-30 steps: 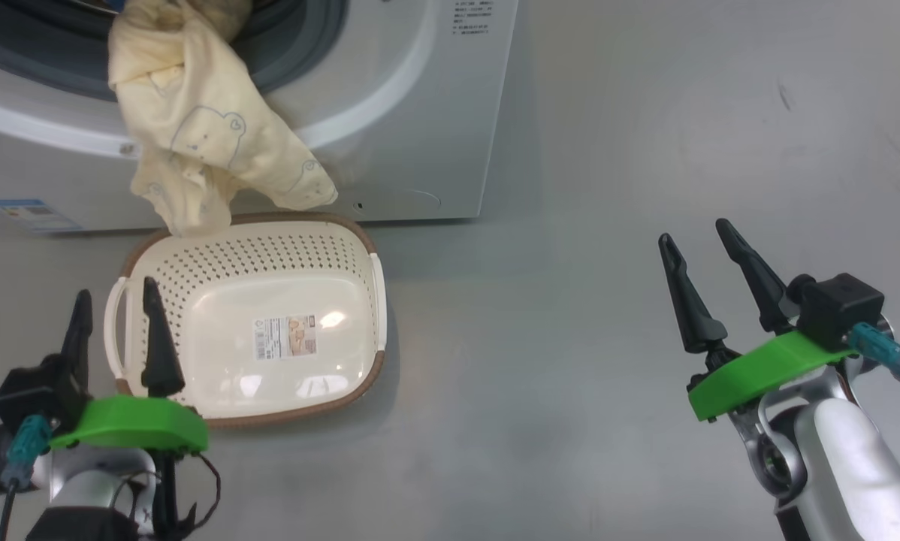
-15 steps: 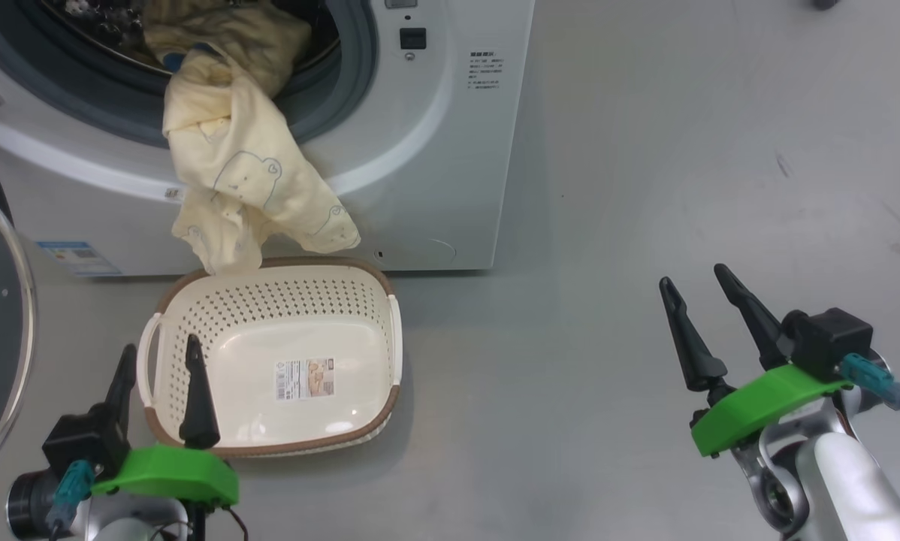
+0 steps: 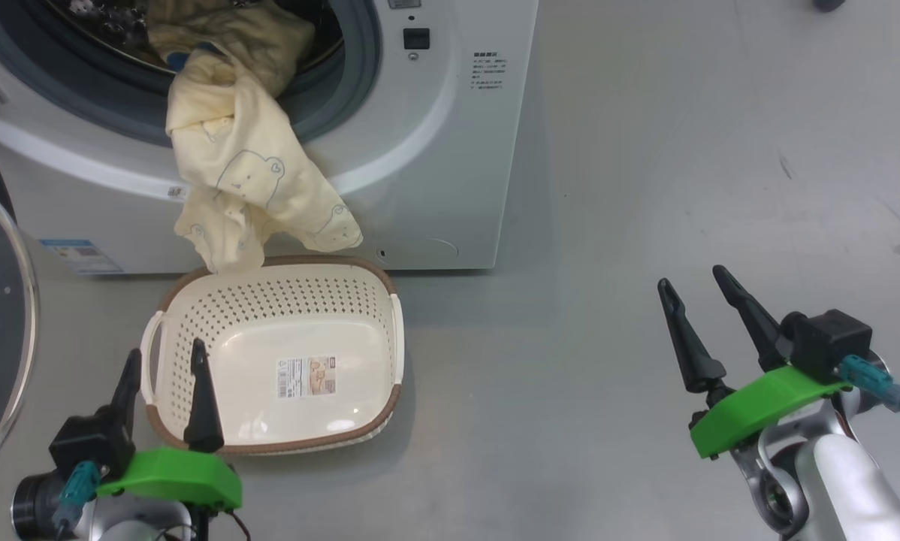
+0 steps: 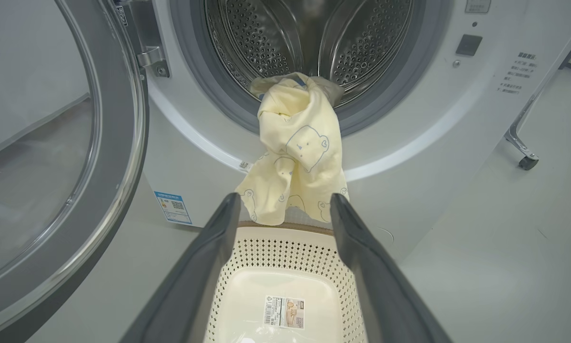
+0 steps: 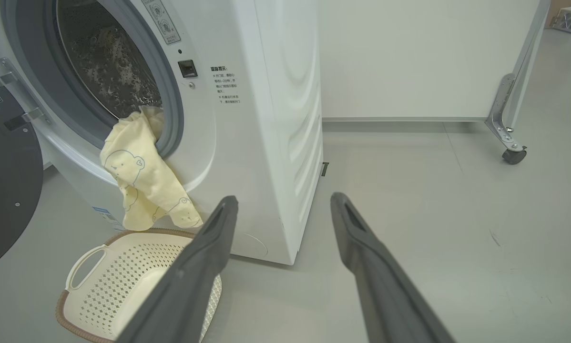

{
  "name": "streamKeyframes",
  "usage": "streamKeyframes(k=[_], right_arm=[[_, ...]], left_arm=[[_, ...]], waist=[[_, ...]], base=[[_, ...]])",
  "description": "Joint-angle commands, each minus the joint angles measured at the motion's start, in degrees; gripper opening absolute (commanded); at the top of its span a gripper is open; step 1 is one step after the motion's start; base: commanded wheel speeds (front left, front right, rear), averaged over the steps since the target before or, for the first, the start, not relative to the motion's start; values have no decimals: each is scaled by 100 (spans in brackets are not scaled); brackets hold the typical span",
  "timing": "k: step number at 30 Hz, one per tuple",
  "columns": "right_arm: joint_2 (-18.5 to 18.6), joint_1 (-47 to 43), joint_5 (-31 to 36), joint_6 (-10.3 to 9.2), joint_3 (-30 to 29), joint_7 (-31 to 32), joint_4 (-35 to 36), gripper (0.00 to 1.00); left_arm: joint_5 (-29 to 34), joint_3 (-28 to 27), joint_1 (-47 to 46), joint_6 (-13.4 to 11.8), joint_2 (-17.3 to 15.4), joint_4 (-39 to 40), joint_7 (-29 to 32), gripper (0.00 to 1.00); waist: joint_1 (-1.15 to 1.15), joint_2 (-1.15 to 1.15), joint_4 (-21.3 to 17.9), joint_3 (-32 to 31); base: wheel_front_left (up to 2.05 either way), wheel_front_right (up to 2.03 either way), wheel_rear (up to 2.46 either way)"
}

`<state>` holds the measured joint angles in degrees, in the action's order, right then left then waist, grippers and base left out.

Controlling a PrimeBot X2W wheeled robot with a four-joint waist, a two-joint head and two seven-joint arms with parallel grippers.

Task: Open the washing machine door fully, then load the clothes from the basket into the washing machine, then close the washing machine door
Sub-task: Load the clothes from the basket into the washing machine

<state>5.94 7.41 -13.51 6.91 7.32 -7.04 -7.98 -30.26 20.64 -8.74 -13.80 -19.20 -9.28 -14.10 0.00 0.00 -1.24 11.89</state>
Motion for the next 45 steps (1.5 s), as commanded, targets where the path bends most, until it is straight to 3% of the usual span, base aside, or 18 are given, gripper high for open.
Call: streamKeyframes(k=[1, 8, 14, 30, 45], right_arm=[[37, 97, 44, 58, 108, 2, 210, 100], [9, 188, 33, 58, 194, -9, 251, 100], [1, 319, 9, 58, 300, -42, 298, 100], [-11, 990, -114, 58, 708, -278, 286, 100], [-97, 1358, -248, 58, 793, -601, 0, 100]], left_arm=[[-21, -208, -183, -126, -133, 122, -11, 100], [-154, -190, -524, 48, -104, -128, 86, 100], [-321, -178, -1081, 354, -104, -572, 250, 100], [-655, -291, -3136, 1148, -153, -2483, 536, 100], [-749, -449, -4453, 1488, -513, -3942, 536, 100]], waist=[[0, 0, 2, 22], [0, 0, -40, 210], [0, 0, -140, 517], [0, 0, -633, 1636], [0, 0, -1144, 2353]], base=[[0, 0, 0], [0, 0, 0], [0, 0, 0], [0, 0, 0], [0, 0, 0]])
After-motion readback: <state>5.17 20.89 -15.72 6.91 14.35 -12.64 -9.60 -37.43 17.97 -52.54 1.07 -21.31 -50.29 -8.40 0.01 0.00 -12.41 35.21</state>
